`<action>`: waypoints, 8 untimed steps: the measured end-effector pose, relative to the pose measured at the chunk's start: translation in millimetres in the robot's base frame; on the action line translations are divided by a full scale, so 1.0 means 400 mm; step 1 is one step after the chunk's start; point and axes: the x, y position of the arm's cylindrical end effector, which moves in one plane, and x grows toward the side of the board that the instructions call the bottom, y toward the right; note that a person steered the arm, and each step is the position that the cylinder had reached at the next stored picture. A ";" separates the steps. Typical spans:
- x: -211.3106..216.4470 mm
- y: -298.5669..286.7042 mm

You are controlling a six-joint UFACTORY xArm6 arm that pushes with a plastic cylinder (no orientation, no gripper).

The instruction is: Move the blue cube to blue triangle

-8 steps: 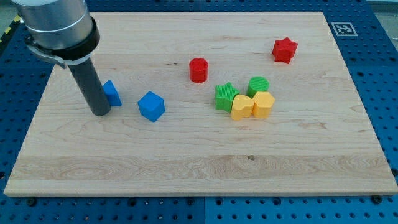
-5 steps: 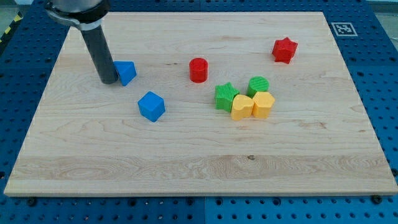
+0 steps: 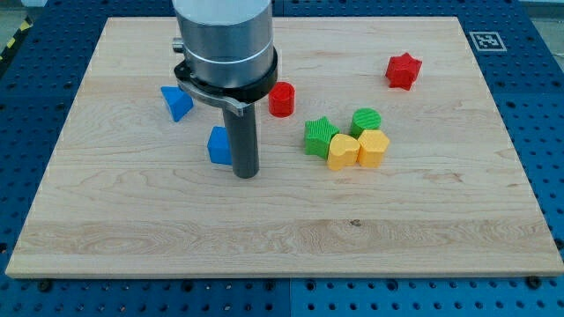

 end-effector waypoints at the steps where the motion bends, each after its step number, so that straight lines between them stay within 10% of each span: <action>1: -0.008 -0.016; 8: -0.420 -0.036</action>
